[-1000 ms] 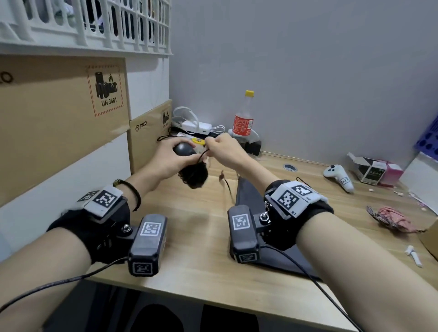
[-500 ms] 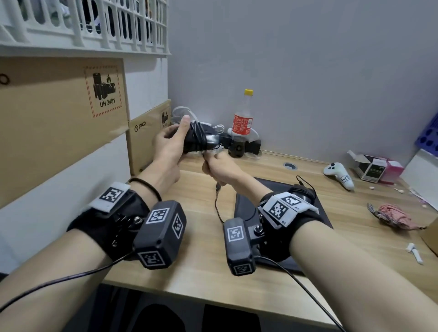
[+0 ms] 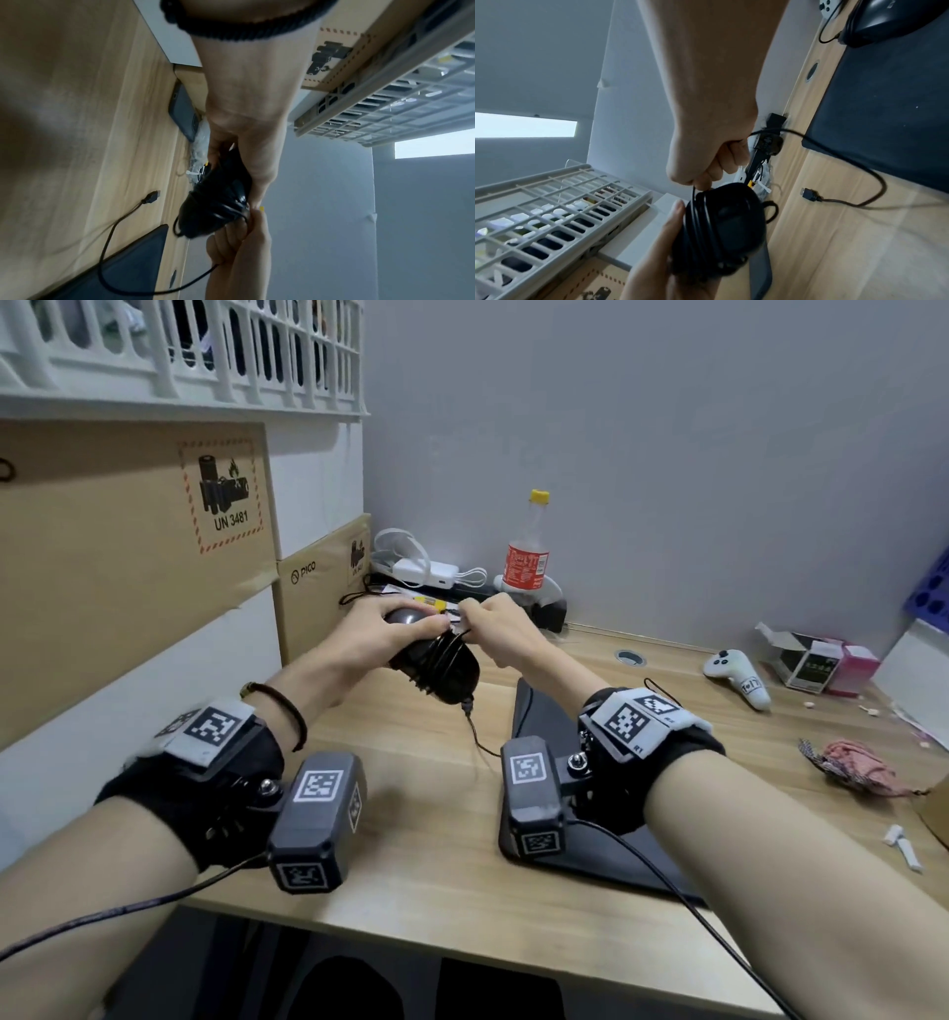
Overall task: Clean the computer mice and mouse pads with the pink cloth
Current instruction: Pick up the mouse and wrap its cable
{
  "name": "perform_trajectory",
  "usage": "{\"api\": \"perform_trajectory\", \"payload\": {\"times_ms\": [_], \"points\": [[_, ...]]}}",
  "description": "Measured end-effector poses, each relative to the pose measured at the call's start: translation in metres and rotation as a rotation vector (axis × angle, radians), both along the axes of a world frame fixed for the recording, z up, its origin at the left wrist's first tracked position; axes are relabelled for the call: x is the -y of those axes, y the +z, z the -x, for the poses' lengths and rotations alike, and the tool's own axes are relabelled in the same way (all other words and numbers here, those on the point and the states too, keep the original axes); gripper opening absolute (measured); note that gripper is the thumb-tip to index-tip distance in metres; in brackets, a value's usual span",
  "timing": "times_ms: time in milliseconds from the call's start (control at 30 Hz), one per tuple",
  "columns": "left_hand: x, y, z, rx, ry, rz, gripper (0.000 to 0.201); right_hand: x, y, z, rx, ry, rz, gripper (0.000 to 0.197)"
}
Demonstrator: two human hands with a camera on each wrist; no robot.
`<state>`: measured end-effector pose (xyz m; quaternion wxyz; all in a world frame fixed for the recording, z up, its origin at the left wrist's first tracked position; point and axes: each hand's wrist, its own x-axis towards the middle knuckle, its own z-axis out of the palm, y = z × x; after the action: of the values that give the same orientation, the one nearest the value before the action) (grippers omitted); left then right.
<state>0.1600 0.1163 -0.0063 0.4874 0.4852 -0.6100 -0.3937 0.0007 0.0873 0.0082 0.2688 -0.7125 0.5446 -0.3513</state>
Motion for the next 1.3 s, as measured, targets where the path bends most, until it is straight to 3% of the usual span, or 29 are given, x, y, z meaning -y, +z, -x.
{"api": "perform_trajectory", "payload": {"times_ms": [100,200,267,367,400,467,533,600,700,800,900,1033,1167,1300], "points": [[-0.010,0.008,0.002,-0.075,-0.229,-0.033,0.030,0.008,-0.006,0.003,0.155,-0.070,-0.019,0.036],[-0.008,0.012,0.009,-0.324,-0.289,-0.031,0.034,0.012,-0.020,0.007,0.279,-0.044,-0.082,0.025],[-0.004,0.014,0.015,-0.529,-0.234,-0.011,0.035,0.008,-0.028,0.004,0.261,-0.021,-0.117,0.027],[0.004,0.015,0.023,-0.684,0.081,0.117,0.017,-0.006,-0.030,-0.010,0.154,0.049,-0.137,0.041],[0.008,0.013,0.024,-0.650,0.211,0.167,0.013,-0.009,-0.030,-0.015,0.117,0.090,-0.120,0.046],[0.016,0.004,0.021,-0.500,0.393,0.213,0.023,-0.015,-0.025,-0.018,0.047,0.136,-0.069,0.050],[0.024,-0.008,0.017,-0.362,0.406,0.180,0.031,-0.017,-0.013,-0.012,-0.016,0.118,-0.017,0.050],[0.026,-0.015,0.018,-0.150,0.302,0.134,0.031,-0.015,0.000,-0.001,-0.052,0.067,0.035,0.050],[0.018,-0.013,0.026,0.162,-0.028,0.099,0.028,-0.008,0.008,0.020,-0.061,-0.028,0.069,0.051],[0.006,-0.001,0.033,0.196,-0.280,0.007,0.024,-0.006,0.010,0.043,0.056,-0.120,0.044,0.047],[0.005,0.002,0.038,0.033,-0.422,-0.090,0.028,-0.011,0.013,0.065,0.199,-0.191,0.001,0.043],[0.008,0.001,0.058,-0.346,-0.479,-0.096,0.029,-0.014,0.000,0.078,0.243,-0.196,-0.035,0.045],[0.021,-0.004,0.089,-0.649,-0.263,-0.091,0.033,-0.011,-0.018,0.080,0.279,-0.156,-0.076,0.029],[0.038,-0.025,0.111,-0.734,0.017,-0.099,0.027,-0.010,-0.024,0.082,0.294,-0.120,-0.184,0.030]]}}
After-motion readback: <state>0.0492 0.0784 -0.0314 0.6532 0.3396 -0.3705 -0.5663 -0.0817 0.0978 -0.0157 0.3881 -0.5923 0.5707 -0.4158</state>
